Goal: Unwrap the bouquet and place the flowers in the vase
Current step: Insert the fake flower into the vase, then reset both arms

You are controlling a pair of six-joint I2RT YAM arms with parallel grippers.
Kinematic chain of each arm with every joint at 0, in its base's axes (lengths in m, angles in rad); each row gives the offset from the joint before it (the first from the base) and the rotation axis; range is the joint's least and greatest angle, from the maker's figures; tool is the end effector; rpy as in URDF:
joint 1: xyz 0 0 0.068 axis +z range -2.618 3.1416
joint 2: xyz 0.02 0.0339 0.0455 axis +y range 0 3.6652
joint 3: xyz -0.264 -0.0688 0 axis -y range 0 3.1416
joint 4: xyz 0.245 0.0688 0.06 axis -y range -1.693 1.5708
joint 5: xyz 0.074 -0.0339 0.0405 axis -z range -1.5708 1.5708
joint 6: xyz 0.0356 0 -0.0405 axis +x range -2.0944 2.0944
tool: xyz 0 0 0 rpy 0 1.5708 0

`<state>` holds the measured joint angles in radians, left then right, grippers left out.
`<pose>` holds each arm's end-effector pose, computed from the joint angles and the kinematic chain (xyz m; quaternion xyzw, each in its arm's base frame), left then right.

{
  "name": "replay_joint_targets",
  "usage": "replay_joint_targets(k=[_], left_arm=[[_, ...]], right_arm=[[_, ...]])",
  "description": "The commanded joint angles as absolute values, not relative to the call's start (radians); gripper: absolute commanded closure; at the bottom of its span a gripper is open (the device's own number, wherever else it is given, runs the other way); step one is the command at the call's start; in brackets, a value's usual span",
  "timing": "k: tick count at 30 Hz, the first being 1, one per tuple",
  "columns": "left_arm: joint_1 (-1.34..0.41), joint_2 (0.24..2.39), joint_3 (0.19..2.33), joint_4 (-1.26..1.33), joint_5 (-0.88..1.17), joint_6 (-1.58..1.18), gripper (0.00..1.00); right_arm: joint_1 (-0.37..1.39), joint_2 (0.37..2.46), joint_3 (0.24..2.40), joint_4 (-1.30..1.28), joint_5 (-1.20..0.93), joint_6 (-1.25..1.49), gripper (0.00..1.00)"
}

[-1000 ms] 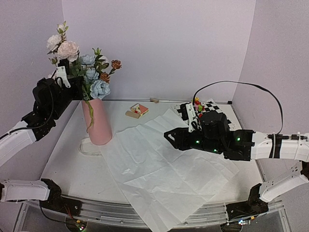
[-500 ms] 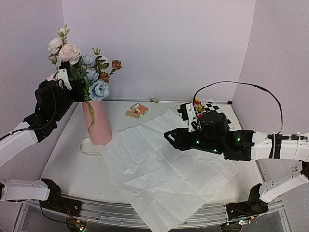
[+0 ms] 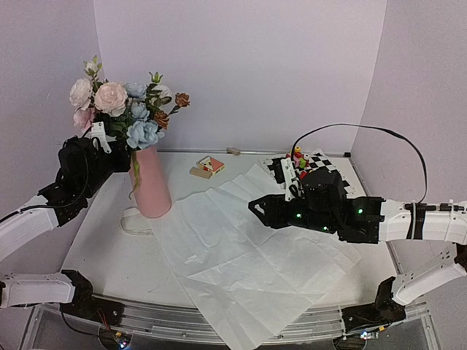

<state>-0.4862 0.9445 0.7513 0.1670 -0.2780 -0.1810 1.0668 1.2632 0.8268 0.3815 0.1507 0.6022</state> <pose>0.2039 -0.0967 0.3364 0.0123 0.7159 -0.1325 0.6855 0.1479 0.2571 0.3099 -0.1164 0.7166 0.4712 0.5008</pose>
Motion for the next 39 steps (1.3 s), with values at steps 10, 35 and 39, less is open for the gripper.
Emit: replay_joint_targets(k=[10,35,39], left_arm=[[-0.489,0.825,0.787,-0.014,-0.236,-0.28,0.56],[-0.489,0.638,0.428,-0.132,-0.294,-0.508,0.04],[-0.489,0.698,0.404,-0.121,-0.327,-0.529,0.01]], right_arm=[[1.071,1.229,0.824,0.397,0.167,0.606,0.61],[1.024,1.186,0.732,0.369,0.363,0.24,0.1],[0.895,1.154,0.681,0.382,0.237,0.249,0.08]])
